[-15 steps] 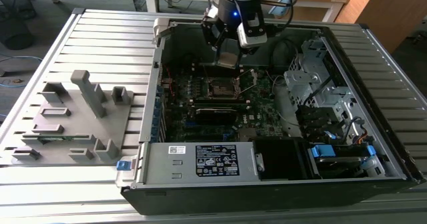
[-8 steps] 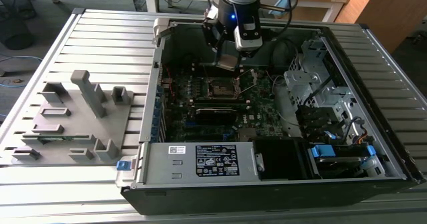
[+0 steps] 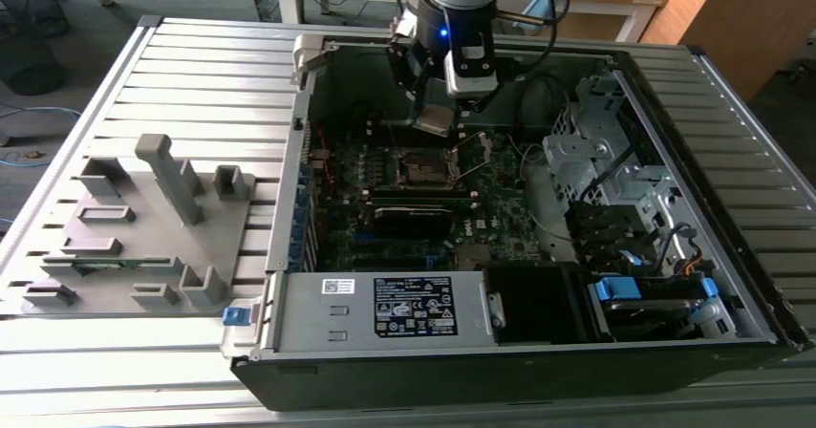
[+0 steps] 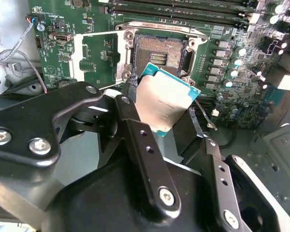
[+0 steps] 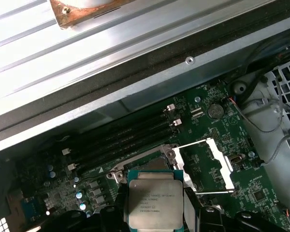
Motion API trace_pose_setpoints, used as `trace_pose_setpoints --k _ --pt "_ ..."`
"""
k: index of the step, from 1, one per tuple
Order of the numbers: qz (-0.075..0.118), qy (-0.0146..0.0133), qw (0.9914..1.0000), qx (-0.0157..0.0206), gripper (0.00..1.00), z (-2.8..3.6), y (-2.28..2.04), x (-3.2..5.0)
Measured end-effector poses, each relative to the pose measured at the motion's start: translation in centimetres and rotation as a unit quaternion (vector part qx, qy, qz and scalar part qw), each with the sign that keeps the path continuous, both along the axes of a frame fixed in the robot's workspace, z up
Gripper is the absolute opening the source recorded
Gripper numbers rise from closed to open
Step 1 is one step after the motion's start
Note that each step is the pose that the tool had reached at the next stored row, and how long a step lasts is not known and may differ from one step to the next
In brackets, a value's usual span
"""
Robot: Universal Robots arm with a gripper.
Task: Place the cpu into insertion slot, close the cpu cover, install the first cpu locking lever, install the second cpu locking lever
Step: 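Place the cpu into insertion slot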
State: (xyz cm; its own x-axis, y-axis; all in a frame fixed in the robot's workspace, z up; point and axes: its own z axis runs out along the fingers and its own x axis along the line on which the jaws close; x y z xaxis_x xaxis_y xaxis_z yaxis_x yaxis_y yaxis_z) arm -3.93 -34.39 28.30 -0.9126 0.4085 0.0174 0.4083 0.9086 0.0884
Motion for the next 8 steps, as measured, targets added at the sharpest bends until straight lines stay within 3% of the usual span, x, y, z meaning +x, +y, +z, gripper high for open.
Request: trace_pose_setpoints --k 3,8 --pt "-0.001 0.0 1.0 0.0 0.54 -0.01 0.0 0.0" --pt "-0.019 0.0001 0.99981 0.0 0.54 -0.06 0.0 0.0"
